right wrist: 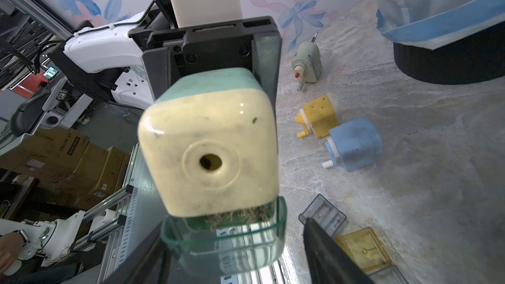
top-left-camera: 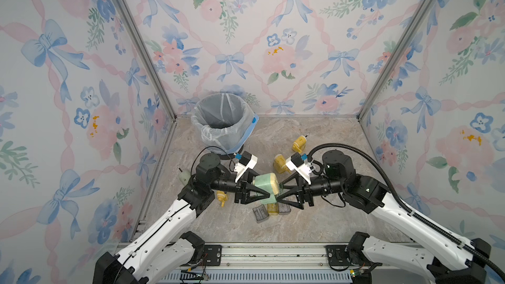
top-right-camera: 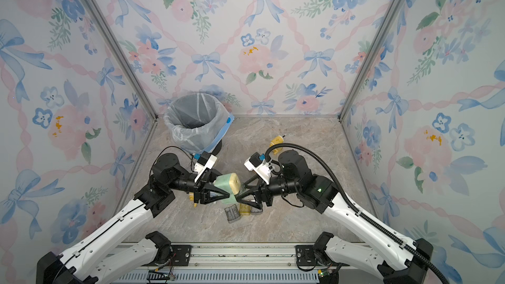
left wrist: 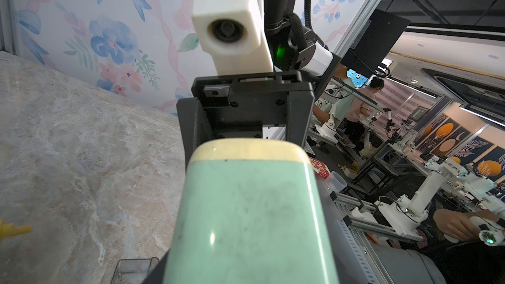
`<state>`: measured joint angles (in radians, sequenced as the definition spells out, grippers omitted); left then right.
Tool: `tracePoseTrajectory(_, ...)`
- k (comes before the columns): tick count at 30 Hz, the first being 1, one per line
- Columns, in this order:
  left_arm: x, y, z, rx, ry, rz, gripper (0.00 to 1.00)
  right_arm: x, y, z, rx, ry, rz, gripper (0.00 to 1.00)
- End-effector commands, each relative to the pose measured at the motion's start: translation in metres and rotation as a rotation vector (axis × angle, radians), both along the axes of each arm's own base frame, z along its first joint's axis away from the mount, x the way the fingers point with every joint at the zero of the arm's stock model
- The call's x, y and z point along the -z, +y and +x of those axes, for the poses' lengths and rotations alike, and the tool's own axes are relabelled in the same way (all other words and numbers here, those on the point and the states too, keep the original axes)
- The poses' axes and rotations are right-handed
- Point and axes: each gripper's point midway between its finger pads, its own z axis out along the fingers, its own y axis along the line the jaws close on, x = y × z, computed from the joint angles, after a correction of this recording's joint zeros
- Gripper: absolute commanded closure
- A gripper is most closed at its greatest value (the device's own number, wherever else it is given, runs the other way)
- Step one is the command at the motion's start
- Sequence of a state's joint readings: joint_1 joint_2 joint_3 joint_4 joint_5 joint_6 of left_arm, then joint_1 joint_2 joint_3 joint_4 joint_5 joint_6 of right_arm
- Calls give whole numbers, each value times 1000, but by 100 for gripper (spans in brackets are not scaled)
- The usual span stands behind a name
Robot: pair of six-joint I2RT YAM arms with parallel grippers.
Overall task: Take out the pencil sharpener tray and clean the shavings
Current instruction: Open the container of the pencil sharpener.
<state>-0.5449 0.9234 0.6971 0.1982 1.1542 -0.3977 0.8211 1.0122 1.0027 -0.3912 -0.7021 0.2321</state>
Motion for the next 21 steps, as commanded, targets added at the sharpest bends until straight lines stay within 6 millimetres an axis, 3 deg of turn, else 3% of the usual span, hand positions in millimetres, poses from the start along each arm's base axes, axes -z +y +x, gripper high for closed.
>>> tracePoseTrajectory(1, -9, 3, -6, 21, -60, -35, 100, -14, 5, 0, -2, -19, 28, 26)
tracePoseTrajectory(4, -10, 3, -5, 16, -59, -35, 100, -18, 7, 0, -5, -24, 41, 26)
tracePoseTrajectory(6, 2, 3, -5, 16, -32, -20, 100, -20, 8, 0, -14, -24, 45, 26)
tracePoseTrajectory(21, 0, 5, -3, 4, -35, -26, 100, -11, 12, -3, -37, -10, 21, 32)
